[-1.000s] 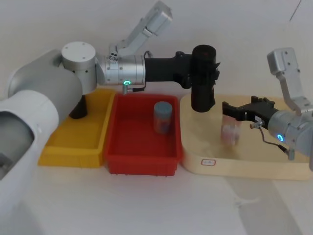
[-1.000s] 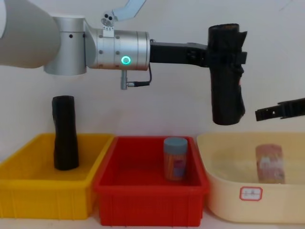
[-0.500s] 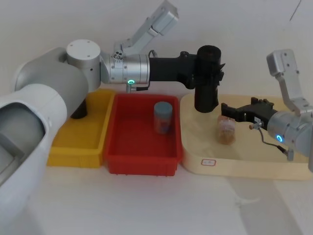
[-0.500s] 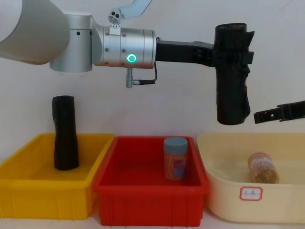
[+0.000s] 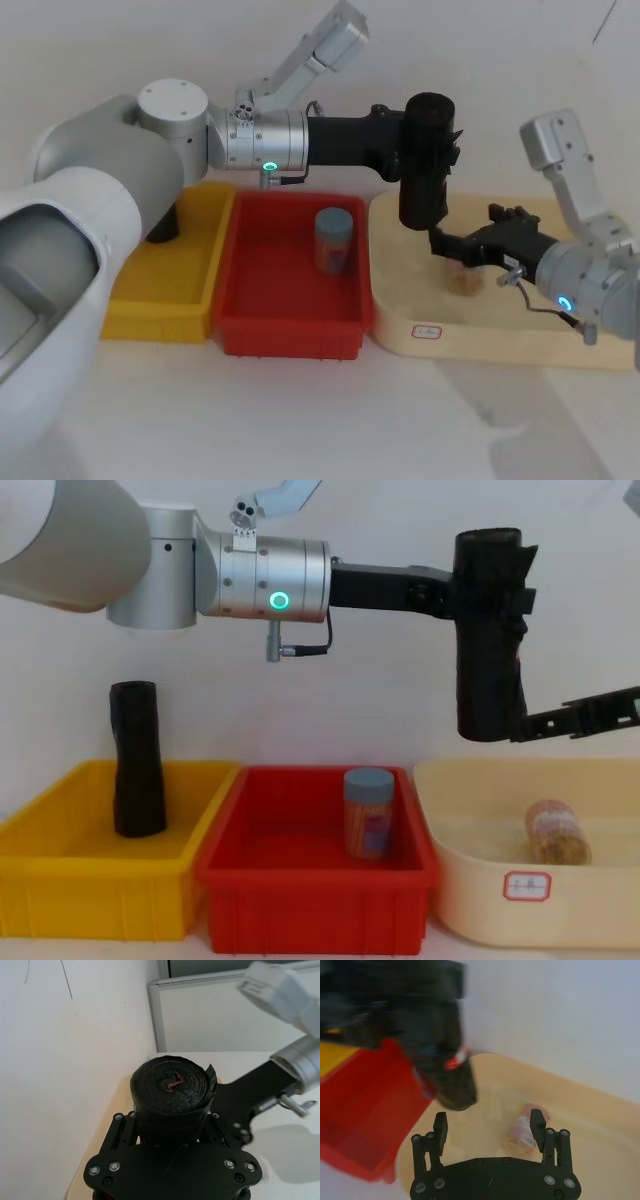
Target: Pick up the garbage bag with the one hand and transfer it to the other hand.
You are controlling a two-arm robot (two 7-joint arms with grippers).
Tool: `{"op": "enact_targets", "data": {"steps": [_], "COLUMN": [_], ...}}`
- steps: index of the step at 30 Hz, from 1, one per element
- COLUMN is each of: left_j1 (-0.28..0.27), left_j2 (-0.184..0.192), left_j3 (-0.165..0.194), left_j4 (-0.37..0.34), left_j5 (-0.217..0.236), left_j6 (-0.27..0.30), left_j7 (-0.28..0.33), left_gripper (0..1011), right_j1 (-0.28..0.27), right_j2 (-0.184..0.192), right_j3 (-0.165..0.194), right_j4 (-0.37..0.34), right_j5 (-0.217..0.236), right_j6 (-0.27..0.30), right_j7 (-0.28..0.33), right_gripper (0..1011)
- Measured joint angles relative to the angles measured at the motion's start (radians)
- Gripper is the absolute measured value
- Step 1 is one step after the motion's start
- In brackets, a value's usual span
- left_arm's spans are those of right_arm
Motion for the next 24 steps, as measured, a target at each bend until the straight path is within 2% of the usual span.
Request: {"op": "enact_targets", "data": {"steps": [7,12,18,24], "left_j1": [-0.003,-0.004,-0.004,-0.005], "left_j2": [-0.003,-0.004,-0.005,-0.006], "left_j3": [0.002,0.003,0.004,0.004], "left_j4": [0.006,0.009,0.011,0.012], "left_j5": [-0.002,-0.003,-0.003,-0.004], "left_j6": [-0.002,-0.003,-0.004,-0.005], "left_j7": [-0.002,-0.003,-0.003,-0.004], "left_gripper": [446,446,446,446], "right_j1": [-0.045,-0.074,-0.091,-0.100], "right_j2": [0.035,0.051,0.053,0.038], "right_j3": [-0.021,-0.026,-0.026,-0.022], "right_j4": [-0.082,-0.128,-0.155,-0.167], "right_j5": [0.000,0.017,0.029,0.030], "right_j6": [-0.017,-0.044,-0.066,-0.081], "right_j7": [0.049,0.086,0.096,0.074], "right_gripper": [1001,1001,1001,1001]}}
